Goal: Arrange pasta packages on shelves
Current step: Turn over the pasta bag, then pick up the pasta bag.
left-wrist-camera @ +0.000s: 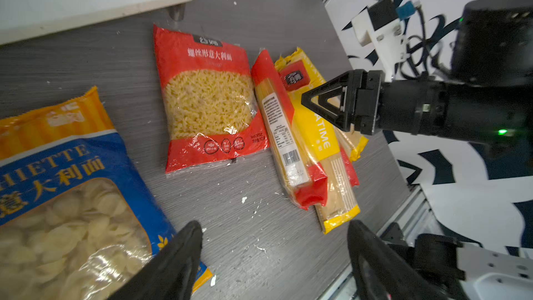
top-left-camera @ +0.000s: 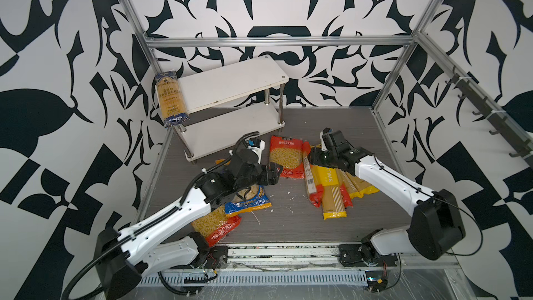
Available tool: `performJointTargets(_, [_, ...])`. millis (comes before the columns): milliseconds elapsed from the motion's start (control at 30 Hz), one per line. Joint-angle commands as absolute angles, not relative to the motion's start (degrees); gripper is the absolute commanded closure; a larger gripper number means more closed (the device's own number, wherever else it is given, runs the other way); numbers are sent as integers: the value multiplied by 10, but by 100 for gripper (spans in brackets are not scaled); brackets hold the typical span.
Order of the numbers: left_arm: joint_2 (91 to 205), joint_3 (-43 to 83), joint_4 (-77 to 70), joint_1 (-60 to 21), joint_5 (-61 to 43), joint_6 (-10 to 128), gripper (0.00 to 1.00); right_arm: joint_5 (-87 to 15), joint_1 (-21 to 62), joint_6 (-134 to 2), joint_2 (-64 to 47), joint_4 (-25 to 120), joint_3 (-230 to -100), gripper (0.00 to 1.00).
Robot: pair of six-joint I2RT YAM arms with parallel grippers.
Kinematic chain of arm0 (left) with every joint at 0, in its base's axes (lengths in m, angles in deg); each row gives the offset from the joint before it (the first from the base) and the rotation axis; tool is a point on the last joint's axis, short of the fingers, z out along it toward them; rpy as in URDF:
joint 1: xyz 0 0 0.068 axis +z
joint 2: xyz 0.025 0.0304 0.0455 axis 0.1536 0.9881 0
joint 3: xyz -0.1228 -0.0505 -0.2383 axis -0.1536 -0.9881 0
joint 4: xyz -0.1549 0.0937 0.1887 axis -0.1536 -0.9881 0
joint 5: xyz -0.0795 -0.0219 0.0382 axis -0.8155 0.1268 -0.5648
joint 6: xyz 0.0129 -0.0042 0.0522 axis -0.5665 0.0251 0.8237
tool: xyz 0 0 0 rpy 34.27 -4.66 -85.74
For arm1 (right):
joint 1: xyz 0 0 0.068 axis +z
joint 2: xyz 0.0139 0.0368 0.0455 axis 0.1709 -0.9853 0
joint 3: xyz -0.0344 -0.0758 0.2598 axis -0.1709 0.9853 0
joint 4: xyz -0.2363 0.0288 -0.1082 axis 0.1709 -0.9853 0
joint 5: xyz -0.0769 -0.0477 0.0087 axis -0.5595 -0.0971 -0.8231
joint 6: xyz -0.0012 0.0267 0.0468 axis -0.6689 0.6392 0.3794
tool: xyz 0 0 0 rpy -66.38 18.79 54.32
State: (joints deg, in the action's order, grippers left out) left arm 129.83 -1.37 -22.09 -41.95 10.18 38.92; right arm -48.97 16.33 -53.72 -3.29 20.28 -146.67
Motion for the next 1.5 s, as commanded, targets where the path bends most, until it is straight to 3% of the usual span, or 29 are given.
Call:
performJointTargets(0, [1326, -23, -147, -421, 134, 383, 17, -540, 168, -606, -83, 169, -1503, 38])
performJointTargets(233, [1323, -58, -128, -421, 153, 373, 16, -545, 179, -623, -213, 184, -1578, 41])
performJointTargets(300, [1313, -70, -125, -420, 160, 373, 16, -565, 192, -628, -229, 183, -1588, 52])
performJointTargets(433, [1293, -87, -136, -414, 172, 374, 16, -668, 230, -644, -223, 138, -1613, 87])
performJointTargets(533, [1275, -102, -134, -403, 175, 371, 16, -700, 252, -651, -204, 121, -1629, 93])
performJointTargets(800, [1252, -136, -128, -362, 159, 343, 16, -758, 346, -567, -309, 83, -1771, 90])
performJointTargets(933, [1239, -148, -138, -353, 161, 329, 16, -611, 373, -528, -325, 111, -1803, 60])
performJointTargets(1000, [1234, -154, -139, -351, 162, 321, 16, -508, 370, -534, -298, 151, -1775, 50])
performJointTargets(1167, [1261, -156, -130, -351, 143, 289, 17, -368, 288, -517, -171, 226, -1623, 48])
performJointTargets(1467, [1444, -115, -25, -384, 71, 252, 21, -222, 173, -549, -99, 343, -1404, 40])
